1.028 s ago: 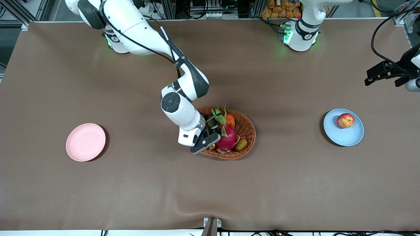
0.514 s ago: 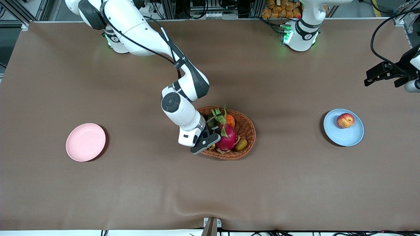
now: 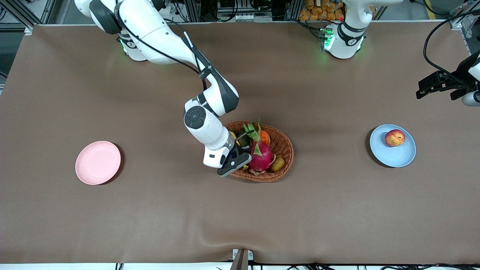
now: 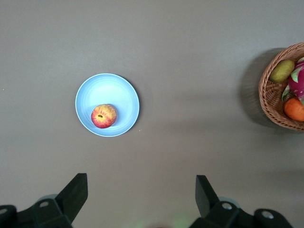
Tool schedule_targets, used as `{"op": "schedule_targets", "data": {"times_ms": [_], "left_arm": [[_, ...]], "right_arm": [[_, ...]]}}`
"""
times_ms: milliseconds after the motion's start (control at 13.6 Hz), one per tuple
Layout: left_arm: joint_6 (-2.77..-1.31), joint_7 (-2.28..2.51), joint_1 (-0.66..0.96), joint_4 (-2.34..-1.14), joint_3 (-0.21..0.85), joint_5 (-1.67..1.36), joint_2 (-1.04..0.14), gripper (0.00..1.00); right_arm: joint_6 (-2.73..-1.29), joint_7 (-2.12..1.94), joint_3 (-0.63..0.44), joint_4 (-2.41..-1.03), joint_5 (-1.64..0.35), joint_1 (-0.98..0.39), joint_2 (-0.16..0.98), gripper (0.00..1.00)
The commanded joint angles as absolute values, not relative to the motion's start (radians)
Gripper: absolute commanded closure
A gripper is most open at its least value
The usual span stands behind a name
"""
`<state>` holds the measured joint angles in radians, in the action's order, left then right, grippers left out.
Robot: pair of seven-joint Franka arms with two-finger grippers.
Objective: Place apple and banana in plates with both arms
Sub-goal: 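Lower the right gripper and close it on the banana stem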
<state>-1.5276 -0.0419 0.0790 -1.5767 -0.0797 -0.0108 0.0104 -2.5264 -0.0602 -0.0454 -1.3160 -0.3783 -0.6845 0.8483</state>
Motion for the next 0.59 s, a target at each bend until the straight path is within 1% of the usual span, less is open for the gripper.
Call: {"op": "schedule_targets", "data": {"times_ms": [0, 147, 294, 514], "left_arm": [[-1.514, -0.064, 0.075, -1.555, -0.084, -0.031, 0.0, 0.0], [-1.514, -0.064, 0.075, -1.555, -0.084, -0.031, 0.0, 0.0], [-1.514, -0.066, 0.075, -1.555, -0.084, -0.031, 0.0, 0.0], [-1.514, -0.066, 0.075, -1.555, -0.084, -0.031, 0.0, 0.0]], "right_arm": [[-2.54, -0.087, -0.041, -1.296, -0.396, -0.672, 0.859, 0.99], [-2.54, -0.089, -0.043, -1.296, -0.391, -0.666, 0.857, 1.0], [-2.53, -0.094, -0.046, -1.296, -0.391, -0.657, 0.832, 1.0], [-2.453, -0.097, -0.046, -1.295, -0.394, -0.632, 0.775, 1.0]]}}
